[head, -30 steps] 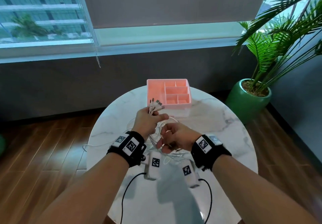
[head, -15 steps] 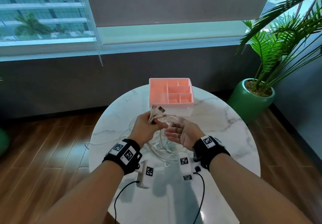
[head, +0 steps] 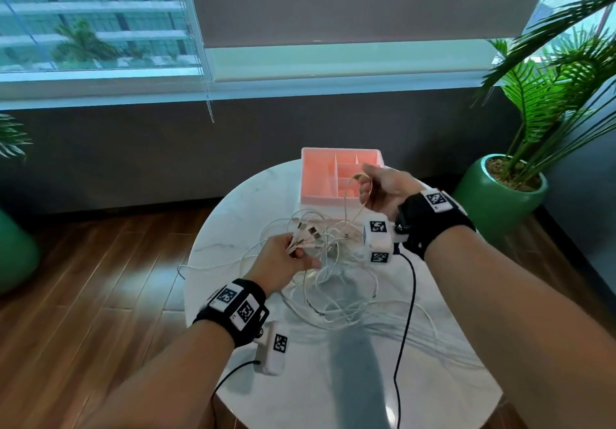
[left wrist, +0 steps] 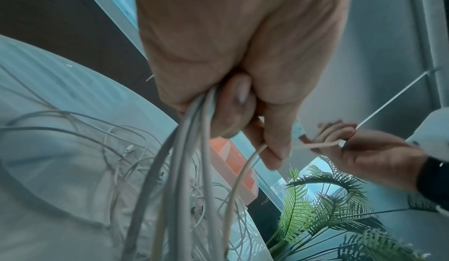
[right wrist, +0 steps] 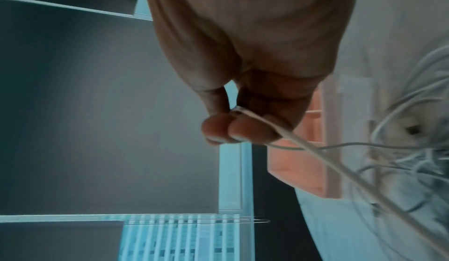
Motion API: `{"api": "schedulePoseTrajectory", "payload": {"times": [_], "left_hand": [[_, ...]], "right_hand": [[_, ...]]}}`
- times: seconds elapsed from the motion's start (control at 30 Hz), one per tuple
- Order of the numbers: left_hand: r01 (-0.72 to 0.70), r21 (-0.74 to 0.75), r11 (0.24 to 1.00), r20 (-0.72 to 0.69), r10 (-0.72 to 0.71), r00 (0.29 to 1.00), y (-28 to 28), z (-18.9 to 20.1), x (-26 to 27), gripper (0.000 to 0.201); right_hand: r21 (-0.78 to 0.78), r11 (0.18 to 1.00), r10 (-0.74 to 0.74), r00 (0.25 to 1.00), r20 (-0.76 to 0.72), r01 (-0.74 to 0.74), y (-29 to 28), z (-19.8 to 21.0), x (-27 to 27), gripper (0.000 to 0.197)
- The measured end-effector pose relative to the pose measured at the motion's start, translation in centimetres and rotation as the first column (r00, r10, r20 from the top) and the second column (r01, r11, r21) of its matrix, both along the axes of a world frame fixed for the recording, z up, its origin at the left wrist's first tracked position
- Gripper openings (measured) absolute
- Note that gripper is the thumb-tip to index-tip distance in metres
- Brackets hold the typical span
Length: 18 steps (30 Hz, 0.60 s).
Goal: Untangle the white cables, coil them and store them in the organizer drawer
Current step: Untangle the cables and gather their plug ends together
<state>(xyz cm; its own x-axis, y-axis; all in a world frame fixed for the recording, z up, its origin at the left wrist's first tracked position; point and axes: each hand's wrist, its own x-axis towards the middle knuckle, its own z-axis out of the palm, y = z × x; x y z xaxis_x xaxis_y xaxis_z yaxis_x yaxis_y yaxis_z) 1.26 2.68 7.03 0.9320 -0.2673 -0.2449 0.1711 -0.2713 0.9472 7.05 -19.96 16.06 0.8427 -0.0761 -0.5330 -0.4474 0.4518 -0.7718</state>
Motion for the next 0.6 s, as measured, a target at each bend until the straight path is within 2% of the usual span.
{"api": "schedulePoseTrajectory", "payload": {"times": [0.1,0.2,0.37,0.43,0.53,0.6], "left_hand": [[-0.079,-0.036,0.996,0.004,0.080,0.997,-0.6,0.2,0.5,0.044],[-0.076,-0.069,0.995,0.028,0.078,0.997,-1.4,1.1,0.8,0.043],[-0.064,-0.091,0.994,0.048,0.069,0.996,-1.8,0.7,1.2,0.032],[-0.071,-0.079,0.994,0.052,0.076,0.996,-1.8,0.0,1.3,0.031],[-0.112,-0.037,0.993,0.062,0.114,0.992,-1.6,-0.8,1.3,0.038],[-0.135,-0.026,0.991,0.046,0.136,0.990,-1.3,-1.5,1.1,0.043]], "right_hand": [[-0.062,0.995,-0.060,0.981,0.184,0.073,0.1,3.0,0.1,0.009],[-0.099,0.981,-0.120,0.928,0.353,0.164,-0.1,4.2,-0.3,0.024],[-0.013,0.982,-0.161,0.869,0.468,0.189,-1.5,4.2,-1.1,0.032],[-0.023,0.991,-0.110,0.892,0.438,0.133,-2.3,3.9,-1.4,0.035],[-0.110,0.990,0.109,0.968,0.228,-0.086,-3.4,3.5,-2.2,0.033],[-0.125,0.973,0.210,0.970,0.125,-0.195,-4.0,3.4,-2.7,0.024]]}}
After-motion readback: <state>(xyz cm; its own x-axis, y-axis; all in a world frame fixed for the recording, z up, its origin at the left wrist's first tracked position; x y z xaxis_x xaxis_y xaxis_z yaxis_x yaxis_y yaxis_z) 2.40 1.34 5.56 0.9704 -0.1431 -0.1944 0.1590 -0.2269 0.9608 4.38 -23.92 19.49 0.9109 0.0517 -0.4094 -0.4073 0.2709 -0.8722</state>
